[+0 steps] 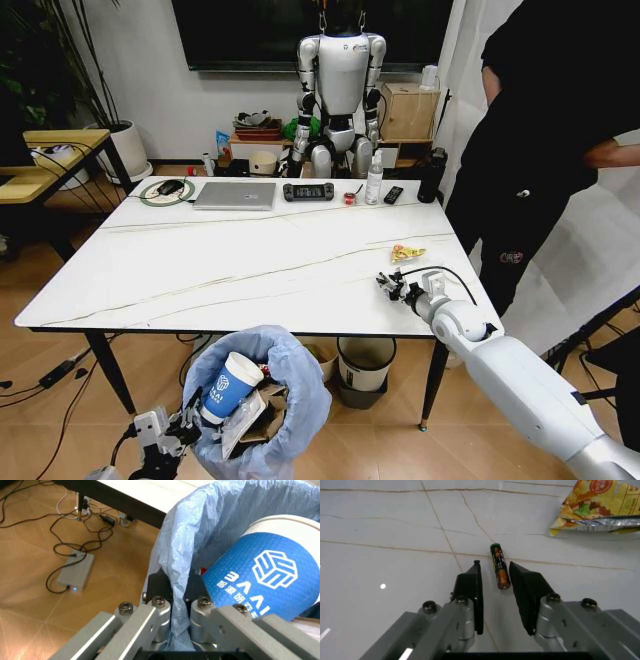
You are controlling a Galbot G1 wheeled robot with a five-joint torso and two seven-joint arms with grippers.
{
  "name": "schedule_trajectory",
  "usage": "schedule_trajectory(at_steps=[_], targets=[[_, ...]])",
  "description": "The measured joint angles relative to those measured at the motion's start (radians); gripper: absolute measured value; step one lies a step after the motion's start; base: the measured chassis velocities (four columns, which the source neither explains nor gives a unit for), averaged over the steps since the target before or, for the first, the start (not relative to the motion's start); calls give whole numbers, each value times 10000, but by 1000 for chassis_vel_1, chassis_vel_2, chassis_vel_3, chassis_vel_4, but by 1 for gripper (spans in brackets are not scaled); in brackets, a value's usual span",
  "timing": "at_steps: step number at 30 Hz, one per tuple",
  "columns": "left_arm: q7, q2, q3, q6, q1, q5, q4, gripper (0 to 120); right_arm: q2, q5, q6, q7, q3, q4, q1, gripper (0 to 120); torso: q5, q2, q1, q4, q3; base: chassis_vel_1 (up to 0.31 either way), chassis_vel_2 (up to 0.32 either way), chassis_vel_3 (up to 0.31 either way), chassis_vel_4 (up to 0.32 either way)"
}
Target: Pick up the trash bin and place the trash from the table into it.
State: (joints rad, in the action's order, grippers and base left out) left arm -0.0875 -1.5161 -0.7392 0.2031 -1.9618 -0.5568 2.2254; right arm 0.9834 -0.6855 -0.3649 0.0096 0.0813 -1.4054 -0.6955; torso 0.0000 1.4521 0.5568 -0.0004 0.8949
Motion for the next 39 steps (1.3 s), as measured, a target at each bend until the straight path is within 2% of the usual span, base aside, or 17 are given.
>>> schedule_trajectory(at_steps=[1,5,14,17,19,21,22,26,30,36,39], targets=[[0,5,-2,0,-3,-6,0,0,-7,0,0,-5,7,7,-5,12,0,0,0,0,0,0,0,0,0],[0,24,-19,0,-10,-29,0,0,-18,7,3,-10,11,6,-54,1,-2,0,0,-1,0,0,0,0,0],[10,78,-40,9,25,-97,-25,0,-9,-64,361,-188,-120,-275,-235,0,4,0,0,-4,3,0,0,0,0],[12,82,-40,15,37,-118,-25,0,-63,-645,861,-687,-341,-867,-301,0,3,-1,2,3,2,0,0,0,0],[13,83,-39,19,47,-129,-25,0,-277,-1327,1461,-1398,-436,-1778,-466,0,-6,0,2,3,1,0,0,0,0],[15,82,-31,22,52,-129,-36,0,-590,-1771,1960,-2157,-395,-2942,-645,0,6,-1,2,-2,2,0,0,0,0],[16,76,-28,23,57,-129,-39,0,-729,-1890,2219,-2553,-278,-3542,-722,0,-9,0,1,-1,0,0,0,0,0],[18,73,-27,27,64,-129,-32,0,-998,-2068,2657,-3243,217,-4638,-901,0,2,0,-1,-2,0,0,0,0,0],[23,66,-48,32,46,-131,65,0,-1393,-2037,3135,-3907,1405,-5926,-1094,0,1,0,-1,0,-1,0,0,0,0],[31,36,-45,39,24,-132,156,0,-1746,-1139,3424,-4125,2519,-6189,-1290,0,0,0,-1,0,0,0,0,0,0],[37,28,-35,42,23,-131,189,0,-1789,-701,3514,-4114,2687,-6054,-1445,0,1,0,-1,-1,0,0,0,0,0]])
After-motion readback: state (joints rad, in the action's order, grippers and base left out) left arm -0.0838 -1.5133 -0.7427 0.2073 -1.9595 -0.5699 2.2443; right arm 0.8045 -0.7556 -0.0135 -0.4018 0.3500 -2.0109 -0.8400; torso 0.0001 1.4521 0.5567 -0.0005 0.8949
